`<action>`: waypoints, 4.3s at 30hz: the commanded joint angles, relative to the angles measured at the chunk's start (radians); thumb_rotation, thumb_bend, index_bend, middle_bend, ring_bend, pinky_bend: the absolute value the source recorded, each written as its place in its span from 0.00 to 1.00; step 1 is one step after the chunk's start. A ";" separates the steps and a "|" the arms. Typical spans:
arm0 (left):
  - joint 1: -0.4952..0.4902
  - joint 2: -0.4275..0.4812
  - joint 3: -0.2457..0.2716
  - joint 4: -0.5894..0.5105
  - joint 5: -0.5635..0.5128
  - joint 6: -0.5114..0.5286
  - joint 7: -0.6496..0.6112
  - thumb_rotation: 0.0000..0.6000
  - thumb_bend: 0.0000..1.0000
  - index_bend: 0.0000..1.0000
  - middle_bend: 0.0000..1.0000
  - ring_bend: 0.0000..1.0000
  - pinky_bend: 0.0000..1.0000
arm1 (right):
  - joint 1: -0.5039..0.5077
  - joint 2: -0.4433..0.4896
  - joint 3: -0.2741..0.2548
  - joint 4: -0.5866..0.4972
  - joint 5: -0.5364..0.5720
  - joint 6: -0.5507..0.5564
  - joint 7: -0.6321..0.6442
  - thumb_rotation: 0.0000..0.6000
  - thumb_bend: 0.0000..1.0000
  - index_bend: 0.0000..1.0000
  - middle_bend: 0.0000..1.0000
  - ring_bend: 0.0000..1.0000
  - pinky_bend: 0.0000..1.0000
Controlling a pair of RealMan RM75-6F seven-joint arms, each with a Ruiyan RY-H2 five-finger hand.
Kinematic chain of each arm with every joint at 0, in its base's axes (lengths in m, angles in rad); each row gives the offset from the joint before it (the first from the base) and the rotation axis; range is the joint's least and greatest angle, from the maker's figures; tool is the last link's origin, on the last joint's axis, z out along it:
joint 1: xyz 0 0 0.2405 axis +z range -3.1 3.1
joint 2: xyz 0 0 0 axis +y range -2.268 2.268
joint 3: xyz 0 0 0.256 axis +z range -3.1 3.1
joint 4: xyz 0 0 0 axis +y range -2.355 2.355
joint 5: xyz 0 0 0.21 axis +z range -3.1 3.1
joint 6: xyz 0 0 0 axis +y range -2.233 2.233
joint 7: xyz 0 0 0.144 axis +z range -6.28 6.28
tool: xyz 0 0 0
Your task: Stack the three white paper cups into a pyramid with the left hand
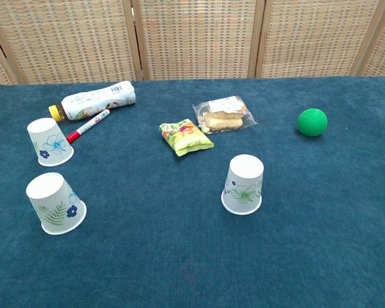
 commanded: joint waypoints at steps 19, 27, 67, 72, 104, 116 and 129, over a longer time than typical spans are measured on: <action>-0.349 -0.199 0.004 0.288 0.200 -0.421 -0.084 1.00 0.00 0.00 0.00 0.01 0.04 | 0.009 -0.013 0.002 -0.004 0.008 -0.021 -0.032 1.00 0.00 0.00 0.00 0.00 0.00; -0.403 -0.306 0.008 0.391 0.220 -0.430 -0.115 1.00 0.00 0.05 0.02 0.07 0.13 | 0.015 -0.024 0.002 -0.001 0.023 -0.042 -0.053 1.00 0.00 0.00 0.00 0.00 0.00; -0.869 -0.579 -0.268 0.287 -0.380 -0.769 0.367 1.00 0.10 0.47 0.36 0.39 0.40 | 0.041 -0.021 0.043 0.015 0.131 -0.099 -0.040 1.00 0.00 0.00 0.00 0.00 0.00; -0.936 -0.643 -0.247 0.321 -0.497 -0.753 0.478 1.00 0.09 0.47 0.36 0.39 0.40 | 0.036 -0.015 0.042 0.017 0.137 -0.097 -0.026 1.00 0.00 0.00 0.00 0.00 0.00; -0.832 -0.272 -0.138 0.204 -0.589 -0.602 0.377 1.00 0.00 0.00 0.00 0.00 0.00 | 0.020 0.000 0.018 -0.003 0.076 -0.059 -0.011 1.00 0.00 0.00 0.00 0.00 0.00; -0.708 -0.310 -0.064 0.520 -0.468 -0.695 0.070 1.00 0.00 0.00 0.00 0.00 0.03 | 0.026 -0.020 0.015 -0.010 0.078 -0.072 -0.061 1.00 0.00 0.00 0.00 0.00 0.00; -0.716 -0.429 -0.079 0.714 -0.429 -0.758 -0.001 1.00 0.00 0.16 0.04 0.12 0.21 | 0.027 -0.020 0.021 -0.002 0.093 -0.076 -0.054 1.00 0.00 0.00 0.00 0.00 0.00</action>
